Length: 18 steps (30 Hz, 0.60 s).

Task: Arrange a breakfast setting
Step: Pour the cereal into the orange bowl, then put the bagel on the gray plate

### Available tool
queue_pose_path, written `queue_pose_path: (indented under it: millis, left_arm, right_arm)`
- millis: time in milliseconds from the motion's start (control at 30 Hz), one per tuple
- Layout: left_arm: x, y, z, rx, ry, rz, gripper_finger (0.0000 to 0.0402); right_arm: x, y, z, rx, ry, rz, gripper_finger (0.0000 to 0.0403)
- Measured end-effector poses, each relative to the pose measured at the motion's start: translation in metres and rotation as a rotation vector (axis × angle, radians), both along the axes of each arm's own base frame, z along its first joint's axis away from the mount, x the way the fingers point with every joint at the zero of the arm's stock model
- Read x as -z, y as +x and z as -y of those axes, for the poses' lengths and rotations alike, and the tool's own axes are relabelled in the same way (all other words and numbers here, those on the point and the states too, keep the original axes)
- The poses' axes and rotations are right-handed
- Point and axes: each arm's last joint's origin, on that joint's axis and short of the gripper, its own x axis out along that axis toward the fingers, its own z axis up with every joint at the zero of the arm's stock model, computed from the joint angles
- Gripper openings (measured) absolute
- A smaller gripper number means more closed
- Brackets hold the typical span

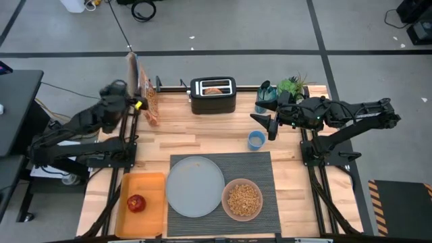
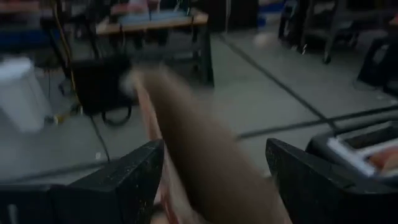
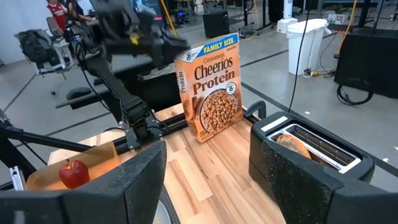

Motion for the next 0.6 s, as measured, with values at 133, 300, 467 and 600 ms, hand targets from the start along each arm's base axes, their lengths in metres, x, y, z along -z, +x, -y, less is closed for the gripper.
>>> queue_pose_path:
  millis: [133,300,467,600]
  left_arm:
    - [-0.042,-0.007,0.003,0.052,0.117,-0.008,0.0291]
    - [-0.092,-0.004,0.007,0.324,0.249,0.060,0.0291]
    - [-0.112,0.024,0.005,0.612,0.207,0.150,0.0290]
    - [-0.104,0.054,-0.001,0.770,0.096,0.174,0.0283]
  right_arm:
    - [0.000,0.000,0.000,0.000,0.000,0.000,0.0270]
    - [0.000,0.001,0.000,0.000,0.000,-0.001,0.0270]
    - [0.008,0.016,0.003,0.018,-0.003,-0.029,0.0270]
    - [0.019,0.039,0.020,0.017,0.013,-0.065,0.0268]
